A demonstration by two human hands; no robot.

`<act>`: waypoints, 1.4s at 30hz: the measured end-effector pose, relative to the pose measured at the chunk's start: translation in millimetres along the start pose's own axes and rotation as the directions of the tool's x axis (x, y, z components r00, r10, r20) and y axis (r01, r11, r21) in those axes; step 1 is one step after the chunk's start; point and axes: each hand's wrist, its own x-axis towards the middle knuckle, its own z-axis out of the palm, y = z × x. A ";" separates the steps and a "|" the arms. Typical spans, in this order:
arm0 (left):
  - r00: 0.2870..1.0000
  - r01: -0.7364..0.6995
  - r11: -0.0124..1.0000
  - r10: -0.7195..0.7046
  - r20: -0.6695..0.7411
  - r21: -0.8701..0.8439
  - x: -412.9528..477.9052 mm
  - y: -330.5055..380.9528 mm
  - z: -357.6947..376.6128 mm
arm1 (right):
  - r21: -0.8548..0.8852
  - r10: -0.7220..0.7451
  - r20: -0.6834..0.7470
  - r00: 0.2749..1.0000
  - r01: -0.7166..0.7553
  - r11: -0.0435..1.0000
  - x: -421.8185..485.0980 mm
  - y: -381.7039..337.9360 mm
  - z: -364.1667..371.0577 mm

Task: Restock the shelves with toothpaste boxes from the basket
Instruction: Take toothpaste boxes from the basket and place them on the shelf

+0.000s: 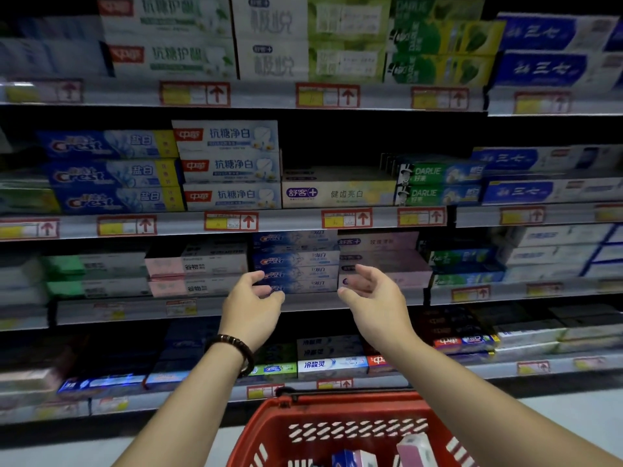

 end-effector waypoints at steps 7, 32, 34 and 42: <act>0.998 -0.011 1.000 0.010 0.057 0.007 -50.9 1.9 0.3 | 0.049 -0.014 0.035 0.999 0.013 0.999 -50.5 -4.6 -17.0; 0.978 0.131 0.989 -0.139 0.152 0.065 -168.3 -46.2 18.1 | 0.137 0.123 0.057 0.991 -0.130 0.982 -180.0 61.0 -60.3; 0.974 0.140 0.985 -0.155 0.165 0.098 -173.6 -54.2 22.5 | 0.112 0.135 0.063 0.989 -0.142 0.984 -185.0 69.2 -62.1; 0.949 0.177 0.957 -0.228 0.219 0.231 -186.5 -88.8 50.1 | 0.078 0.190 0.072 0.979 -0.195 0.978 -195.7 97.0 -70.1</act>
